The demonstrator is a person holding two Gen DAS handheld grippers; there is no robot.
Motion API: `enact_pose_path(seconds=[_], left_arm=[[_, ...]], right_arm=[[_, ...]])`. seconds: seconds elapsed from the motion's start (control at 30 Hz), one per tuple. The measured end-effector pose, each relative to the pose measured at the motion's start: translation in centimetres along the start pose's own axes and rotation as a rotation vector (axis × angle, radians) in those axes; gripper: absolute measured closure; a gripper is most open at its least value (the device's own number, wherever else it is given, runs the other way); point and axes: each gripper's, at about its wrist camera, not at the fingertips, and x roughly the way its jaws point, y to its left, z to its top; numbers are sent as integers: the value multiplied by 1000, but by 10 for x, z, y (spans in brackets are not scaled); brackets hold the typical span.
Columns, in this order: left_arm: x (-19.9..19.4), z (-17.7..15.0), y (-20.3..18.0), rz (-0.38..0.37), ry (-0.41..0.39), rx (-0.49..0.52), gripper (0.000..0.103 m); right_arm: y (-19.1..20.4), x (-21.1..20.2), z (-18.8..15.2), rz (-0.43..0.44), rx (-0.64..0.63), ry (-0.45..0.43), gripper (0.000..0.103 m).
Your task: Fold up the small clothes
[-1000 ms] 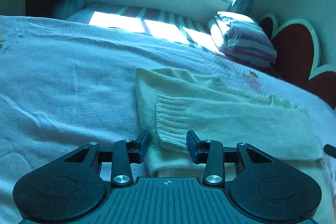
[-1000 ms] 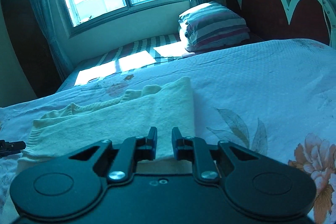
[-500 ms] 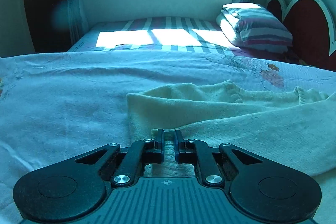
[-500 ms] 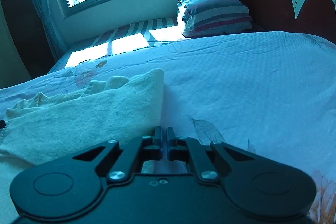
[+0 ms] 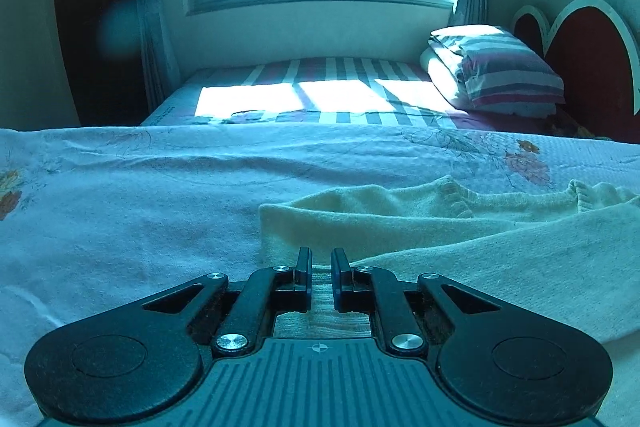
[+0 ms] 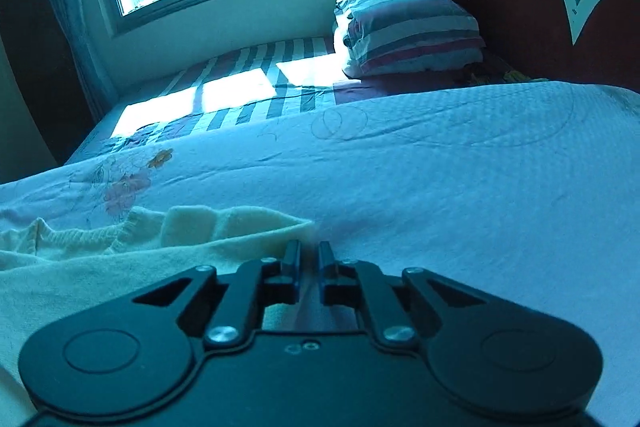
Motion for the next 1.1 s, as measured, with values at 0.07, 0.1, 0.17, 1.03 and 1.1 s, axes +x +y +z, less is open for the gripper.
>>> enact_pose_path(seconds=[0.07, 0.1, 0.17, 1.03, 1.1], left_arm=[[10, -4, 2, -5, 46, 6, 92], [10, -2, 4, -11, 44, 5, 92], [0, 4, 5, -18, 26, -7, 92], [-160, -69, 9, 20, 38, 27, 14], [-192, -102, 30, 8, 71, -36, 14]], right_arm=[[1, -11, 1, 21, 6, -78, 86], [2, -4, 2, 25, 1, -47, 85], [4, 12, -1, 11, -40, 32, 87], [-26, -142, -76, 251, -22, 80, 75], [-41, -160, -95, 284, 9, 117, 75]])
